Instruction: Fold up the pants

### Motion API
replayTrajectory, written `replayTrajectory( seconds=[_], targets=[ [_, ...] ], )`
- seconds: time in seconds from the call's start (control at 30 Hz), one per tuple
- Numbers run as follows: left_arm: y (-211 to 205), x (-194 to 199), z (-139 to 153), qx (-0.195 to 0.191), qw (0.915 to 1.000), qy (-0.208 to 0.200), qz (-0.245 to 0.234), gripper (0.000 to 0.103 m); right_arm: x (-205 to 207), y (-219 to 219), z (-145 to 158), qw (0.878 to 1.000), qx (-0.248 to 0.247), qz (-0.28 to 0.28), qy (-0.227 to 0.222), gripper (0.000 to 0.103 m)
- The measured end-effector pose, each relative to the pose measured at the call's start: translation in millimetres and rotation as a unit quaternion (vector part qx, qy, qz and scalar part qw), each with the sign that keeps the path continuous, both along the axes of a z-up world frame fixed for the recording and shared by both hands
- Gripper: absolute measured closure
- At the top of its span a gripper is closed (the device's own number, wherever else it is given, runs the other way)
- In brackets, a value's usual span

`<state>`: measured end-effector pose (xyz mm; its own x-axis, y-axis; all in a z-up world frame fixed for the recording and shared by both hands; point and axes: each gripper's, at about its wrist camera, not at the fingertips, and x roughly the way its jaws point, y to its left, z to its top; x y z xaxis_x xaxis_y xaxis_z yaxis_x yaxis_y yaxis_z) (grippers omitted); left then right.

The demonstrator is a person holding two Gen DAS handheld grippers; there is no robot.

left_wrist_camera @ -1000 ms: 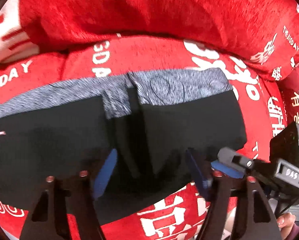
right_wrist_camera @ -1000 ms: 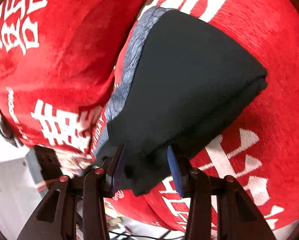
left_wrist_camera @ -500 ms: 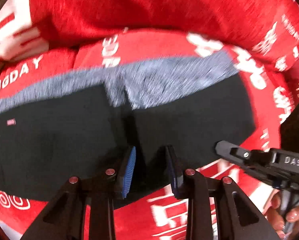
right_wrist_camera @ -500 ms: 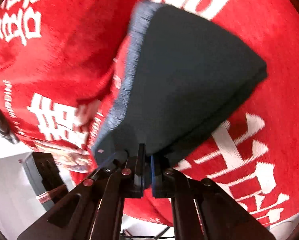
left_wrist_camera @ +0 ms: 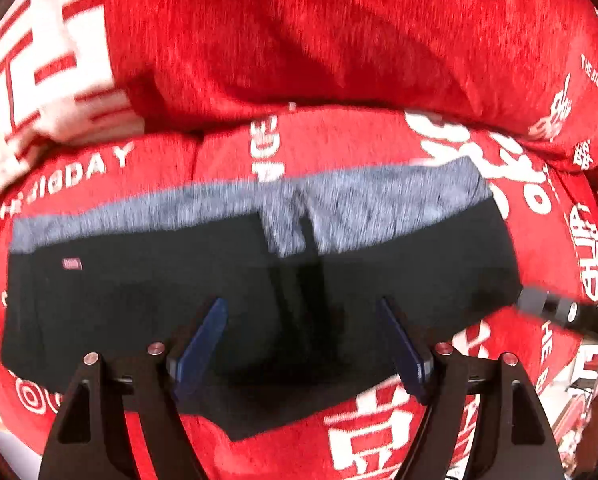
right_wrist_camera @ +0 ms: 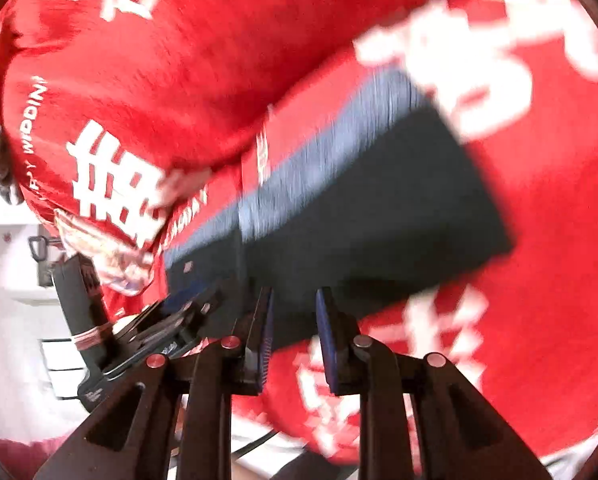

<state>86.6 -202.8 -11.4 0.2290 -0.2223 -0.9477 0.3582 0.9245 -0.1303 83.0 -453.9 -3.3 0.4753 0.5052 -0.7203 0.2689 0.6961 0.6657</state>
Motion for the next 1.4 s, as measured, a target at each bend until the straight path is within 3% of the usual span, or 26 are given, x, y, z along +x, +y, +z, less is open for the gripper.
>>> replayTrajectory(
  seconds=[0.07, 0.2, 0.37, 0.43, 0.53, 0.87, 1.0, 1.2, 1.4],
  targets=[
    [-11, 9, 3, -0.002, 1.0000, -0.006, -0.004, 0.025, 15, -17, 5, 0.999, -0.037, -0.021, 0.001, 0.079],
    [-39, 23, -6, 0.009, 0.9999, -0.009, -0.008, 0.025, 53, -45, -9, 0.997, -0.046, -0.055, 0.023, 0.085],
    [-54, 30, -45, 0.068, 0.9975, 0.008, 0.019, 0.025, 90, -45, -27, 0.993, -0.110, -0.015, 0.036, 0.085],
    [-47, 30, -61, 0.080, 0.9962, 0.022, 0.027, 0.021, 98, -45, -43, 0.990, -0.126, -0.003, 0.059, 0.091],
    [-30, 32, -66, 0.062, 0.9964, 0.036, 0.046, 0.014, 100, -47, -52, 0.992, -0.118, -0.008, 0.051, 0.092],
    [0, 14, -46, 0.098, 0.9927, 0.050, 0.050, 0.014, 77, -40, -35, 0.992, -0.103, 0.003, 0.071, 0.087],
    [16, 2, -42, 0.095, 0.9918, 0.058, 0.061, 0.014, 64, -23, -25, 0.990, -0.110, 0.016, 0.082, 0.080],
    [35, -13, -30, 0.096, 0.9911, 0.061, 0.069, 0.014, 42, 14, -8, 0.984, -0.150, 0.047, 0.081, 0.056],
    [67, -23, -19, 0.093, 0.9904, 0.062, 0.082, 0.014, 19, 64, 0, 0.981, -0.157, 0.070, 0.089, 0.049]
  ],
)
